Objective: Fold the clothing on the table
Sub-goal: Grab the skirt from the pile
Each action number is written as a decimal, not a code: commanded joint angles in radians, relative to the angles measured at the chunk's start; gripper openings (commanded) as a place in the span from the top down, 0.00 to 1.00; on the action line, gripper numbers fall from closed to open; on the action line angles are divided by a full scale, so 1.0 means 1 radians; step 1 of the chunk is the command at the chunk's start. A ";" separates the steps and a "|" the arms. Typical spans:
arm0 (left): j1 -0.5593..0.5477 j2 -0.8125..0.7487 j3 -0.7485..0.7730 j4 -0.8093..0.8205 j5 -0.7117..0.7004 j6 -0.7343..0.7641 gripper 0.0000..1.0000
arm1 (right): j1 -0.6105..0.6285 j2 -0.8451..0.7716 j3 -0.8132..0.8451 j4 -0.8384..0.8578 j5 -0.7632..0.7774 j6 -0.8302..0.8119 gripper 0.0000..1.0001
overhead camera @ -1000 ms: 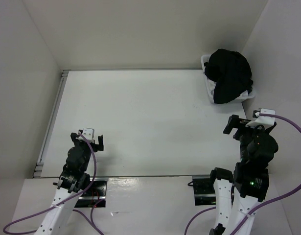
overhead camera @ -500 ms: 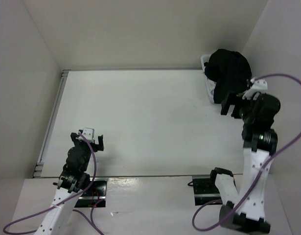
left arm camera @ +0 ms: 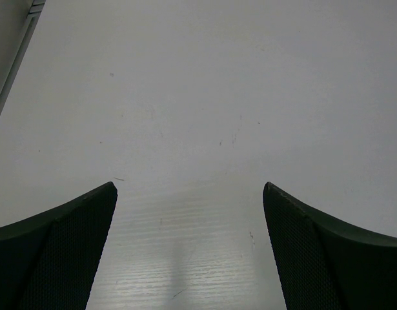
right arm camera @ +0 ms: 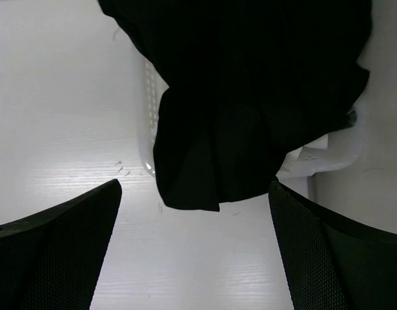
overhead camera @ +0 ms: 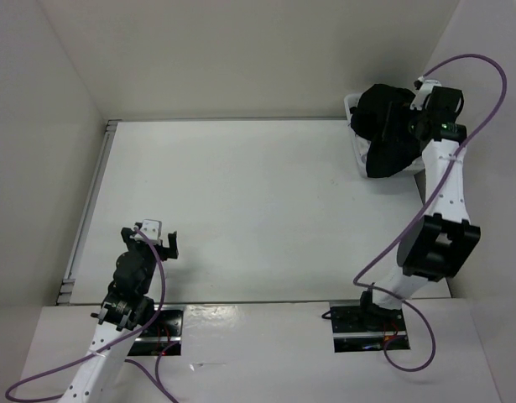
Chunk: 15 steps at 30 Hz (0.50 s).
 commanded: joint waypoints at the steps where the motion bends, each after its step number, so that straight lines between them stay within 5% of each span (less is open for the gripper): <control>1: 0.005 -0.128 -0.039 0.025 0.002 -0.007 0.00 | 0.006 0.089 0.099 0.052 0.018 -0.024 0.01; 15: 0.005 -0.128 -0.039 0.025 0.002 -0.007 0.00 | 0.076 0.489 0.455 0.004 0.066 -0.053 0.01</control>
